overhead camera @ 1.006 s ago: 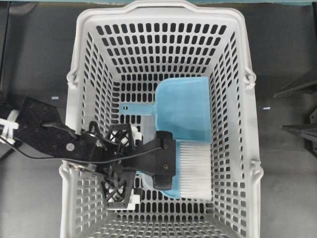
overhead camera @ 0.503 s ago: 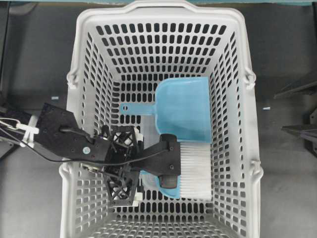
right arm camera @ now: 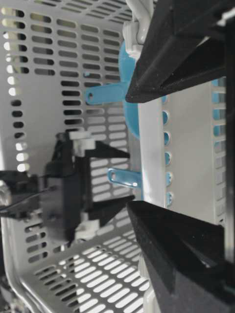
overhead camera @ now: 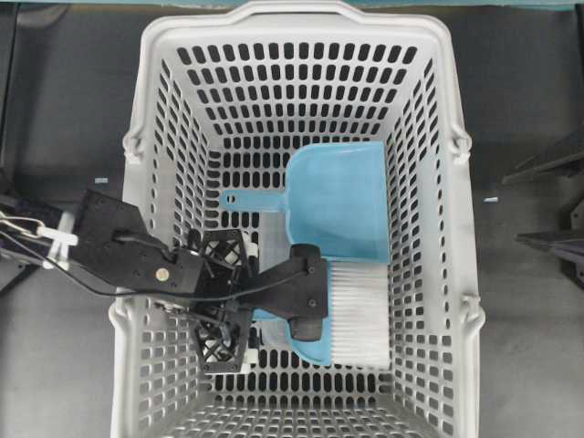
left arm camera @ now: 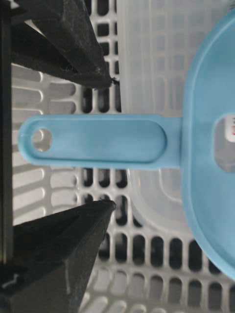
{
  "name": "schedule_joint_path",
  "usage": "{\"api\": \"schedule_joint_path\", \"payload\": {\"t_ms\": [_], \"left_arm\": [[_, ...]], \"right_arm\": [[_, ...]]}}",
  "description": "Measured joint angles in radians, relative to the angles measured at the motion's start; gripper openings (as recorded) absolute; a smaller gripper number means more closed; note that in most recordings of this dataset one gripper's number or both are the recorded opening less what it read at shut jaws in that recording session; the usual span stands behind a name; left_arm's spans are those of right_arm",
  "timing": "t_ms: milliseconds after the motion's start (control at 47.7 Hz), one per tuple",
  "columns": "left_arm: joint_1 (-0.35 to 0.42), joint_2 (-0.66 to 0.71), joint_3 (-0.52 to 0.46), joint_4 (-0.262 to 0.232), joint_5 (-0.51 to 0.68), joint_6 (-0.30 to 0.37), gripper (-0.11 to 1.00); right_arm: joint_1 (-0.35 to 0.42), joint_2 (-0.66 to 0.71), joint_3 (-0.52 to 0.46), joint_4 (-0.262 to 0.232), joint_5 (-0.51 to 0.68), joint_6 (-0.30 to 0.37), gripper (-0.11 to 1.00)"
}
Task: Pick up the hand brush from the shopping basket with the left arm.
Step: 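Close the left gripper on the blue brush handle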
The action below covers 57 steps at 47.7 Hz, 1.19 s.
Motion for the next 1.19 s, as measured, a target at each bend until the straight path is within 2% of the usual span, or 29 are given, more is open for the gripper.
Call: {"api": "schedule_joint_path", "payload": {"t_ms": [335,755,818,860,1006,1048,1195], "left_arm": [[0.009,0.034,0.044,0.002,-0.058,0.0,0.89],[0.009,0.046,0.044,0.002,-0.071,0.002,0.86],[0.009,0.046,0.041,0.002,-0.072,0.0,0.8],[0.009,0.048,0.04,0.002,-0.074,0.0,0.72],[0.002,0.049,0.038,0.002,-0.083,0.002,0.3],[-0.003,0.049,0.038,0.002,-0.089,0.006,0.21],[-0.018,0.049,0.038,0.002,-0.095,0.023,0.23]], "right_arm": [[0.0,0.002,0.015,-0.002,-0.012,0.002,0.77],[0.0,0.0,0.025,-0.002,-0.014,0.003,0.77],[0.0,0.0,0.025,-0.002,-0.014,0.005,0.77],[0.0,0.002,0.025,0.0,-0.014,0.005,0.77],[0.0,0.0,0.025,0.0,-0.014,0.005,0.77],[0.0,0.0,0.023,-0.002,-0.012,0.005,0.77],[0.0,0.002,0.025,0.0,-0.014,0.005,0.77]]}}
